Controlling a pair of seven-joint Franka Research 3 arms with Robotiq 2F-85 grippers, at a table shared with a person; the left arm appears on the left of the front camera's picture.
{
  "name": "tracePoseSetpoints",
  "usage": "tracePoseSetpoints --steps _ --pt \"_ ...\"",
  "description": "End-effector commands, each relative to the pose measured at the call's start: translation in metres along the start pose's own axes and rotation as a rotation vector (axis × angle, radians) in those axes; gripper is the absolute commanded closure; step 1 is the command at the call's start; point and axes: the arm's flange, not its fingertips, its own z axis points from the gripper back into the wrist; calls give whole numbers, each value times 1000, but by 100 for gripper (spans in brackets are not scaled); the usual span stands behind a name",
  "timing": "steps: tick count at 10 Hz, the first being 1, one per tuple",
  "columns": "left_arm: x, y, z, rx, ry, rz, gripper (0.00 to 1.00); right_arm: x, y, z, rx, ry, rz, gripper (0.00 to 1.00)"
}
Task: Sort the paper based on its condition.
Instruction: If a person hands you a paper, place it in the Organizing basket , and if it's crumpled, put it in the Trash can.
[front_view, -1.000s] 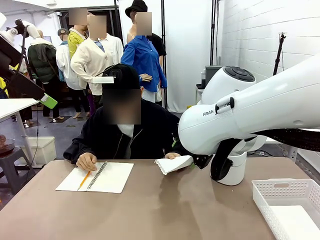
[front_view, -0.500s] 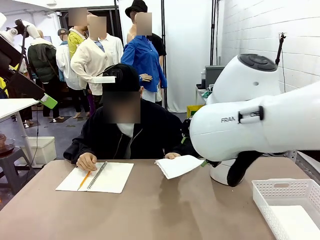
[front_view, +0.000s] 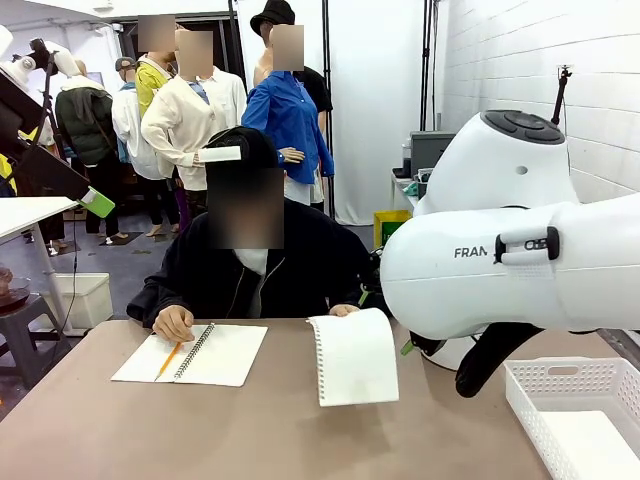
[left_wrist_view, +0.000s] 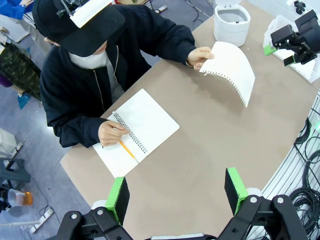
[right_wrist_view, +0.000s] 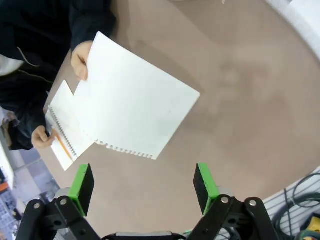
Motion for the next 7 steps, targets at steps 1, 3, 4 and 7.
tracePoseSetpoints --steps 1,3,4,7 --pt "-1 0 0 -1 1 -1 0 -10 -15 -22 11 28 -32 0" --pt "-1 0 0 -1 1 -1 0 -14 -21 -32 22 43 -18 0" --pt "-1 0 0 -1 1 -1 0 -15 -22 -35 39 50 -14 0" --pt "-1 0 0 -1 1 -1 0 -15 -20 -35 98 34 11 0"
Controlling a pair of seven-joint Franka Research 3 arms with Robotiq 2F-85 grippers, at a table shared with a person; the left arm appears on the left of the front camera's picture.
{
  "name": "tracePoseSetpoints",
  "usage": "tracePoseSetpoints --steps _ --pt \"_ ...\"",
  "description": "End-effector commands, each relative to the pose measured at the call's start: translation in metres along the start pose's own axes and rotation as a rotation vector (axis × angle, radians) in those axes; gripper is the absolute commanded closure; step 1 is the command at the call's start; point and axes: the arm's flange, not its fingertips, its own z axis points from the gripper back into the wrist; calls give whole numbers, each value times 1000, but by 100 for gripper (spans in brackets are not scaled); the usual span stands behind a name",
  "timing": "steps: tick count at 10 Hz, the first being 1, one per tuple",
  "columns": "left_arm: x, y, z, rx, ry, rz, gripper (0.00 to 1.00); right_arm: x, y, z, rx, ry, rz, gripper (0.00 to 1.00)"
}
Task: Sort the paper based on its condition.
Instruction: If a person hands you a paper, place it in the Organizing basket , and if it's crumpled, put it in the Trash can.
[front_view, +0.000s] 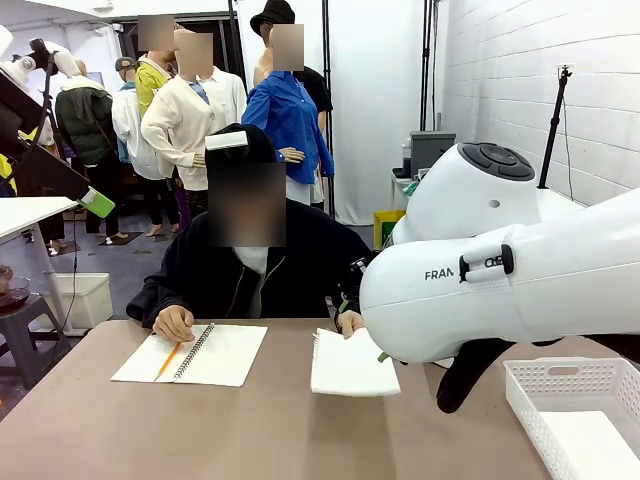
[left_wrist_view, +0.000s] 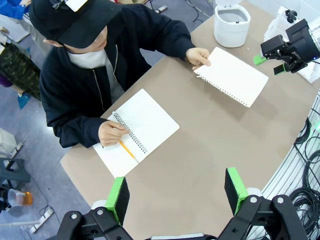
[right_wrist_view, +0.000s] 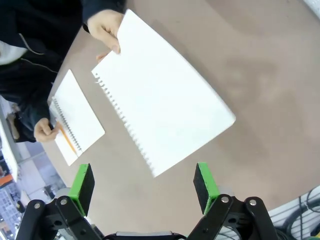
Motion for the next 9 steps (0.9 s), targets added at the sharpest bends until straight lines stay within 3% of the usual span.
tracePoseSetpoints --steps 1,5,9 --pt "-1 0 0 -1 1 -1 0 -1 -28 -7 37 16 3 0" --pt "-1 0 0 -1 1 -1 0 0 -27 -7 40 36 -8 0" --pt "-1 0 0 -1 1 -1 0 5 -22 -30 48 -7 -3 0"
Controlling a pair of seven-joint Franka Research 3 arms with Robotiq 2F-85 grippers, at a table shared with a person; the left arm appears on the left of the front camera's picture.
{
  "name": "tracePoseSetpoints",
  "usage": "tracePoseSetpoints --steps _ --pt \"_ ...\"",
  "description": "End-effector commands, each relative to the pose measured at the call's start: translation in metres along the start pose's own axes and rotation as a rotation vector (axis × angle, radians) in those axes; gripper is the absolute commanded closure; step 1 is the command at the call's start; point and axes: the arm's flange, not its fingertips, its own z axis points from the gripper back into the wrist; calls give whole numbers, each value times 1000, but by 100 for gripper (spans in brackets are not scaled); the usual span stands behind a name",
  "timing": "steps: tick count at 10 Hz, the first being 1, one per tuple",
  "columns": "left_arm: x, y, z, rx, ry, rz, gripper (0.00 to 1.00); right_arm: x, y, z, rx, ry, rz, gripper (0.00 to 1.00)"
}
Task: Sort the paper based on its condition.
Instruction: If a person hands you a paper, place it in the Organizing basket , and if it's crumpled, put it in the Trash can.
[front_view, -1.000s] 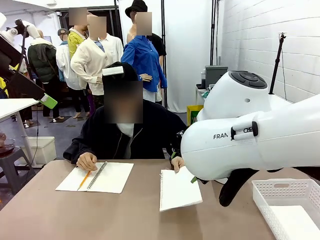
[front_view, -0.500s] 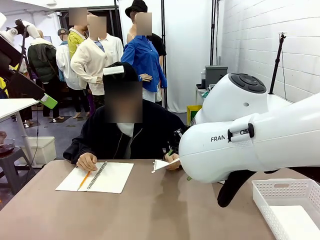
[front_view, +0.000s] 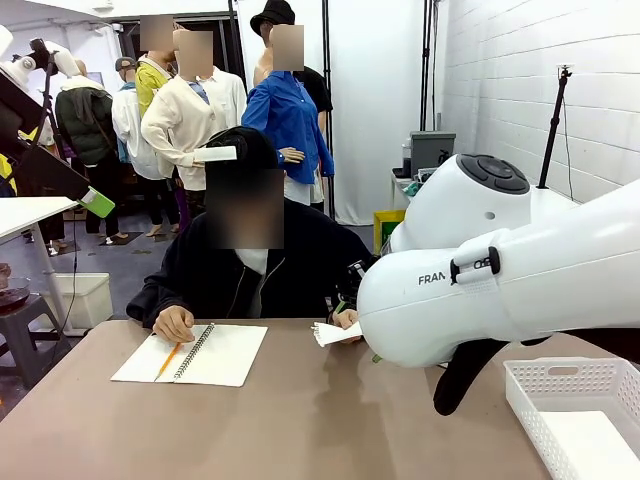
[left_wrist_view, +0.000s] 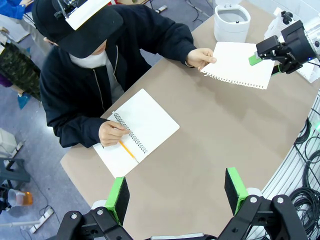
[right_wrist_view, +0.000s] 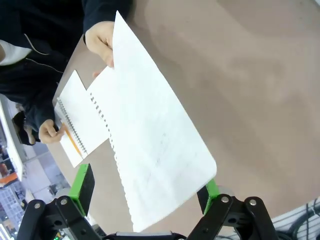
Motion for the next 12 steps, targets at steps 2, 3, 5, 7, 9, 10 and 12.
tracePoseSetpoints --steps 2,3,5,7,9,10,12 --pt "-1 0 0 -1 1 -1 0 7 -20 -25 47 -44 3 0" --pt "-1 0 0 -1 1 -1 0 8 -20 -27 41 -50 1 0" --pt "-1 0 0 -1 1 -1 0 11 -20 -28 45 -68 -2 0" --pt "-1 0 0 -1 1 -1 0 15 -2 -26 36 -36 -7 0" --pt "-1 0 0 -1 1 -1 0 15 -2 -26 36 -36 -7 0" --pt "-1 0 0 -1 1 -1 0 15 -2 -26 36 -36 -7 0" --pt "-1 0 0 -1 1 -1 0 17 -2 -26 37 -43 -2 3"
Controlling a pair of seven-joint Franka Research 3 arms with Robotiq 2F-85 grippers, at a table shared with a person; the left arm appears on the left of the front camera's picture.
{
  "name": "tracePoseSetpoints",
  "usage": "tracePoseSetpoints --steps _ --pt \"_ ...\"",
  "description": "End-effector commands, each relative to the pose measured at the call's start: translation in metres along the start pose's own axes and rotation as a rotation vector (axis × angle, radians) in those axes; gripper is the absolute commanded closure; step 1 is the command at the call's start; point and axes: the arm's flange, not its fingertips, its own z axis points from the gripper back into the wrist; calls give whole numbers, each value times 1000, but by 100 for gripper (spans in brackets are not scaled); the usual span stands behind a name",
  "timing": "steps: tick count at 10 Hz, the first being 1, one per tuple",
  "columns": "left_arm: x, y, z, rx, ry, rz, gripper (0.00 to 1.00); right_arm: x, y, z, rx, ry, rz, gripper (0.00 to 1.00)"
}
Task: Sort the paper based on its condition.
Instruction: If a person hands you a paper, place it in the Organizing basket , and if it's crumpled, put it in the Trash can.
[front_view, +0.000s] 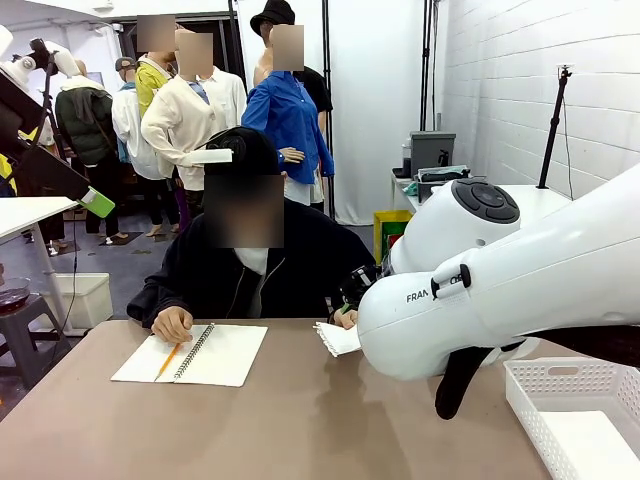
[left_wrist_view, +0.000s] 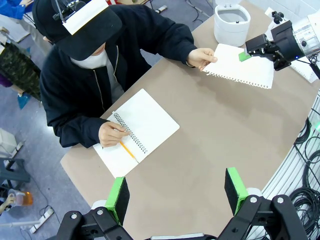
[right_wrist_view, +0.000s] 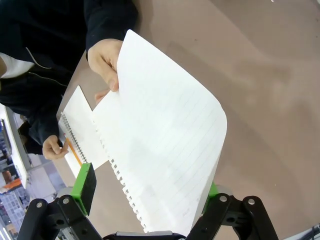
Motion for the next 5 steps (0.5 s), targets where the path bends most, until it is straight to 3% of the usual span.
tracePoseSetpoints --steps 1,5 --pt "-1 0 0 -1 1 -1 0 0 -1 1 -2 -6 10 20" --pt "-1 0 0 -1 1 -1 0 1 -2 3 -2 -15 6 99"
